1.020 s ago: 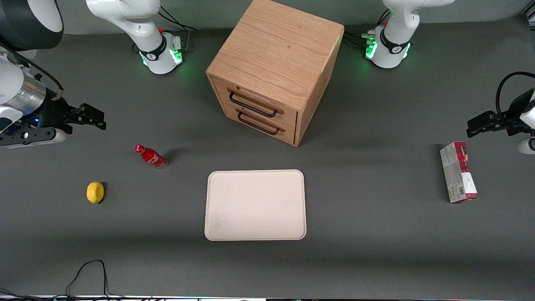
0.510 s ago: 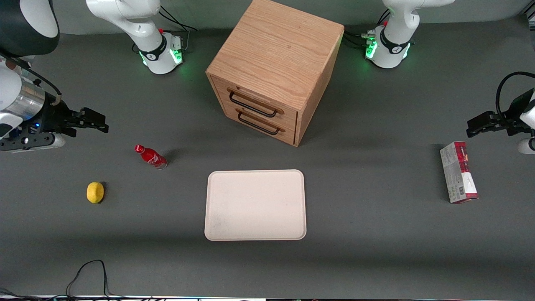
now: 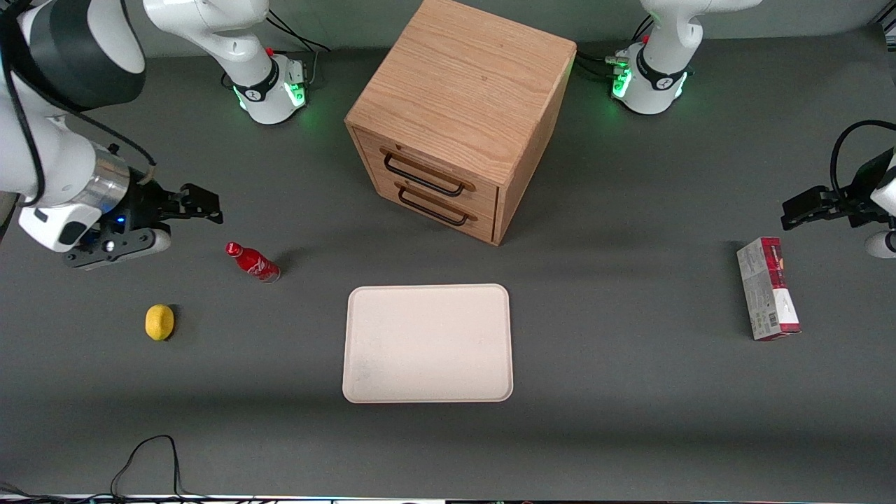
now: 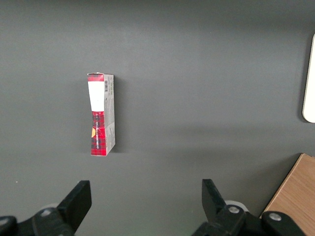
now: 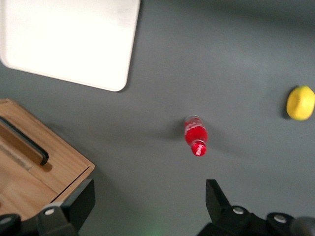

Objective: Open upper drawer
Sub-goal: 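Move the right gripper toward the upper drawer's black handle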

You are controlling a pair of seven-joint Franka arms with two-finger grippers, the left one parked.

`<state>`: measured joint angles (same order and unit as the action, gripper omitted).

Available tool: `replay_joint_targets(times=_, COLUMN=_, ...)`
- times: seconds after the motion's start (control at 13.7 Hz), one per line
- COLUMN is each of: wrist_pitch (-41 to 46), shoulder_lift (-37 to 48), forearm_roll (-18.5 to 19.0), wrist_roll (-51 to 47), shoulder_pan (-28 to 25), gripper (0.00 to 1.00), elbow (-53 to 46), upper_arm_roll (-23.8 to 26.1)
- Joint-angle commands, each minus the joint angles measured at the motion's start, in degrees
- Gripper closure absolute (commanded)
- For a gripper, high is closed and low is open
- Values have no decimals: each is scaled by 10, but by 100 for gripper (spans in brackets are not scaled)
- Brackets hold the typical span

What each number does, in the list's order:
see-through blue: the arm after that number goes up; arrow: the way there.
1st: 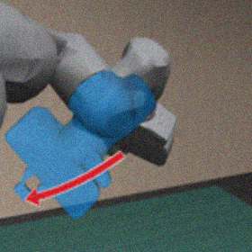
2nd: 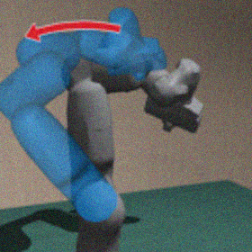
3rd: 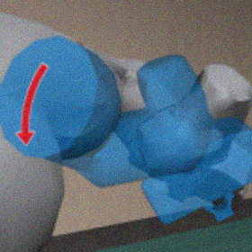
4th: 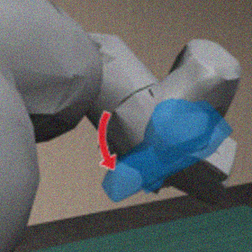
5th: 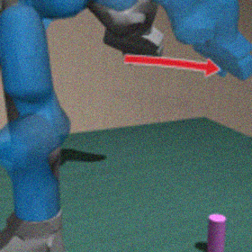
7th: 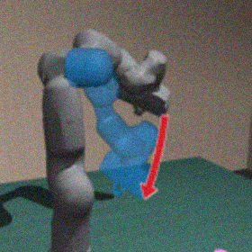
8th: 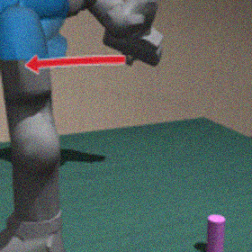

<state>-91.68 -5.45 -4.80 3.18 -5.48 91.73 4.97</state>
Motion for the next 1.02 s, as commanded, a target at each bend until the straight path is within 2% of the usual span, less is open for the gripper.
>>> replay_joint_targets(times=0.0, wrist_pitch=16, shoulder_lift=-12, forearm_roll=-9, wrist_roll=24, shoulder_pan=-14, gripper=0, elbow=-24, upper_arm_roll=1)
replay_joint_targets(times=0.15, wrist_pitch=19, shoulder_lift=-20, forearm_roll=-9, wrist_roll=18, shoulder_pan=-26, gripper=0, elbow=-25, upper_arm_roll=3)
replay_joint_targets(times=0.66, wrist_pitch=14, shoulder_lift=-80, forearm_roll=-7, wrist_roll=24, shoulder_pan=-146, gripper=0, elbow=-74, upper_arm_roll=8)
replay_joint_targets(times=0.95, wrist_pitch=13, shoulder_lift=-97, forearm_roll=-10, wrist_roll=24, shoulder_pan=-161, gripper=0, elbow=-75, upper_arm_roll=32)
